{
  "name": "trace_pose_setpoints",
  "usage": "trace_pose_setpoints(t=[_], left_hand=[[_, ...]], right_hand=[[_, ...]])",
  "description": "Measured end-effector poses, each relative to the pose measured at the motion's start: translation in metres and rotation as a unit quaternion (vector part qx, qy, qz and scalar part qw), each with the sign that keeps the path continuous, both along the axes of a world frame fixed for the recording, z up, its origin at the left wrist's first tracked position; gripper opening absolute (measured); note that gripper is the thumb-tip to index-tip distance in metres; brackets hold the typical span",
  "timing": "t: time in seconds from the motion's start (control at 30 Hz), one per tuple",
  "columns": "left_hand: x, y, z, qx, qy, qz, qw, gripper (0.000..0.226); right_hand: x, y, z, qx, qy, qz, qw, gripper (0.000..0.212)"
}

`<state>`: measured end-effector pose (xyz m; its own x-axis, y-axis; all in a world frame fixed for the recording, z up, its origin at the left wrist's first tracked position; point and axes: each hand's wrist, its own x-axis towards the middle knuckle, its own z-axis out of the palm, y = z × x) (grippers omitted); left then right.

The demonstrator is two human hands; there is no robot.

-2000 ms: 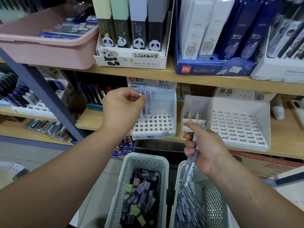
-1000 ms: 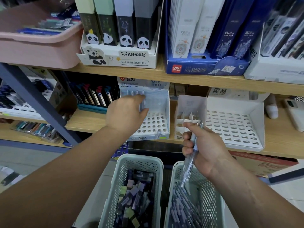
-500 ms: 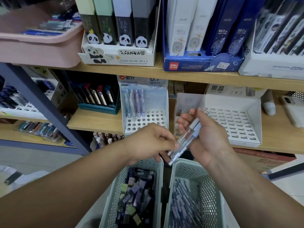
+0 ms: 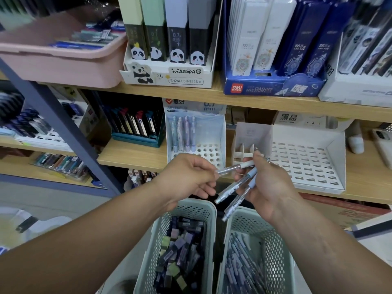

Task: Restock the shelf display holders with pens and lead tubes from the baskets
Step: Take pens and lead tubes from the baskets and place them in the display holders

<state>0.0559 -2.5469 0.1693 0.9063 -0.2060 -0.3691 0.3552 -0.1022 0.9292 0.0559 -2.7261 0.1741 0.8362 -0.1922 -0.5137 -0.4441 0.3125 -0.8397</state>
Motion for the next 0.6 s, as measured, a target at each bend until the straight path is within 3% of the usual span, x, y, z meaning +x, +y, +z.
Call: trace_pose_setpoints(t=[0.17,0.27,0.4,0.6], left_hand=[[0.003,0.013,0.007,-0.152,0.026,0.116,0.981,0.014],[0.004,0.019,0.01,-0.188,-0.013,0.163,0.969,0.013],[0.012,0.039,0.014,-0.08,-0.123,0.217,0.965,0.005],[0.024,0.078,0.013,0.214,-0.248,0.195,0.924,0.015]], right_hand=[[0.003,0.01,-0.001,0.05,0.013,0.012,0.999,0.024],[0.002,0.016,-0.002,0.062,0.016,0.052,0.997,0.033],[-0.001,0.02,-0.006,0.053,0.029,0.071,0.996,0.039],[0.001,0.013,-0.007,0.029,0.024,0.049,0.998,0.038]])
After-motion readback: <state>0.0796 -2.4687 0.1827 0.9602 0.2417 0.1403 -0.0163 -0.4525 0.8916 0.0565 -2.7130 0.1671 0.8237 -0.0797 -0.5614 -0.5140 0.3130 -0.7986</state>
